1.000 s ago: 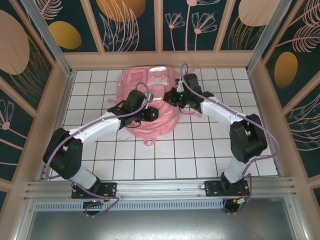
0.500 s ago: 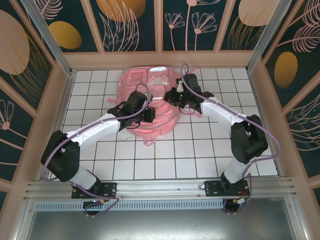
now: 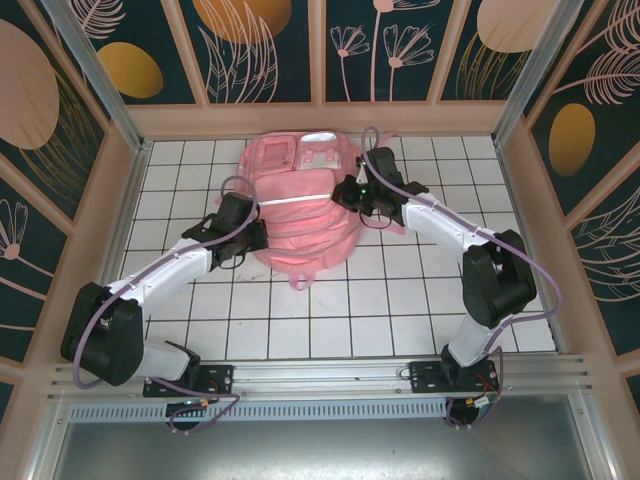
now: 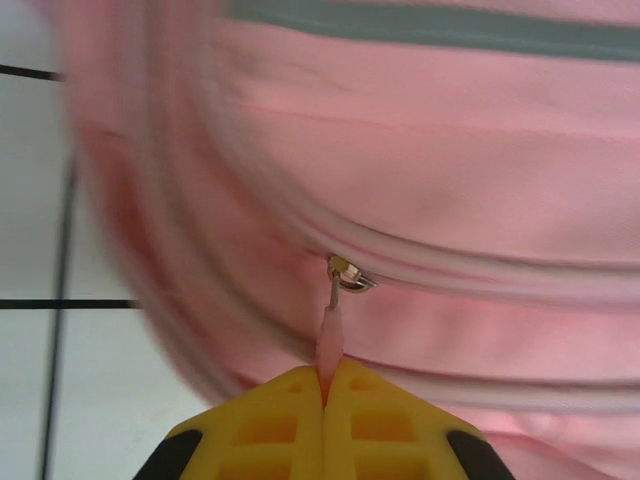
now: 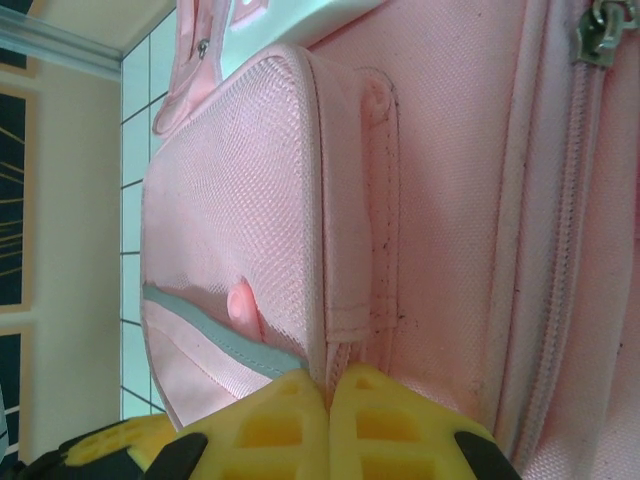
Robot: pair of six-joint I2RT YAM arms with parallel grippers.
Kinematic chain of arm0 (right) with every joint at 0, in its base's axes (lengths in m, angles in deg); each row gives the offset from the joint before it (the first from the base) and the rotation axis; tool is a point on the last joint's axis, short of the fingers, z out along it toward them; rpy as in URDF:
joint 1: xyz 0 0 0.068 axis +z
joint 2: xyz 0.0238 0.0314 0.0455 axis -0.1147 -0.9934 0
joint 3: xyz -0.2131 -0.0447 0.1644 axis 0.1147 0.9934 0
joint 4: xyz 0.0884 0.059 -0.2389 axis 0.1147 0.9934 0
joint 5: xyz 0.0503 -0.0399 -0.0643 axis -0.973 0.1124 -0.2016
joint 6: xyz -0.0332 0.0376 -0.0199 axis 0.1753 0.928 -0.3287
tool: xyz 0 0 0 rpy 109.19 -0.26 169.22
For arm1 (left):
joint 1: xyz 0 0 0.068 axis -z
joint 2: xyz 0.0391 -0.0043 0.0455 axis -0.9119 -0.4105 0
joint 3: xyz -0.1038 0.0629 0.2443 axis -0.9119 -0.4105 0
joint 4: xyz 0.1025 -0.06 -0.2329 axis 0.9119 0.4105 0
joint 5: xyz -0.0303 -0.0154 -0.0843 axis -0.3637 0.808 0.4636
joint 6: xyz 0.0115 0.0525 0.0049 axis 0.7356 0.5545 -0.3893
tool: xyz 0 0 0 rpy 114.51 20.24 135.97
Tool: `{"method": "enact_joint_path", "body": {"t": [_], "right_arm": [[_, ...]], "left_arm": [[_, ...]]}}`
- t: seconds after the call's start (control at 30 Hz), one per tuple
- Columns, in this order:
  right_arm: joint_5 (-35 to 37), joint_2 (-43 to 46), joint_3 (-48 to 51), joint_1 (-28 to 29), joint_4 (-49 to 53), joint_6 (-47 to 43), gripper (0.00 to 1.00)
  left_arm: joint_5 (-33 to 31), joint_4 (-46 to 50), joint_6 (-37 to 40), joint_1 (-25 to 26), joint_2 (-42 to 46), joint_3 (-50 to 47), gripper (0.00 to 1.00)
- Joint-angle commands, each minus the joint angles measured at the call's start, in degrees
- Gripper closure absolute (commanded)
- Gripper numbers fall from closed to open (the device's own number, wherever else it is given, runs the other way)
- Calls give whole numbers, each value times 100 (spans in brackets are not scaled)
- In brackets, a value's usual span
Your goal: Pack books, pencil case, and school supplies into a backpack
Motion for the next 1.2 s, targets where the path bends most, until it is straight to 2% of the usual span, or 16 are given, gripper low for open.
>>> {"method": "enact_joint_path", "body": {"t": [0.0, 0.17, 0.3, 0.33, 0.4, 0.47, 0.53, 0.6, 0.67, 0.77, 0.93, 1.03, 1.17], "right_arm": [[712, 169, -260, -171, 95, -138, 100], [758, 77, -320, -174, 104, -182, 100], [733, -5, -432, -175, 176, -305, 99], [724, -6, -465, -172, 223, -367, 94], [726, 62, -519, -175, 378, -492, 73], [972, 306, -438, -170, 549, -563, 48], [1392, 640, -265, -183, 763, -599, 32], [1850, 959, -64, -233, 1067, -641, 26], [2395, 1275, 239, -374, 1370, -657, 23], [2994, 1585, 783, -815, 1861, -506, 22], [3468, 2216, 1878, -1873, 2147, -185, 15], [3621, 2534, 2486, -2623, 2189, -4, 13], [3332, 2754, 3204, -3749, 2033, -17, 12]], "left_arm": [[-625, 14, -121, -331, -147, -52, 100], [-570, -336, 55, -697, -366, 185, 100], [-403, -585, 277, -725, -549, 444, 100], [-350, -626, 353, -737, -610, 493, 100], [-180, -548, 493, -733, -757, 573, 100], [30, -469, 596, -731, -791, 777, 100], [105, -377, 653, -736, -710, 746, 99], [169, -207, 705, -737, -567, 713, 76], [228, -98, 745, -739, -353, 650, 55], [238, -29, 760, -738, -59, 638, 33], [-11, -78, 695, -737, 195, 640, 16], [-39, -100, 695, -739, 163, 778, 12], [-17, -154, 698, -738, 112, 914, 9]]}}
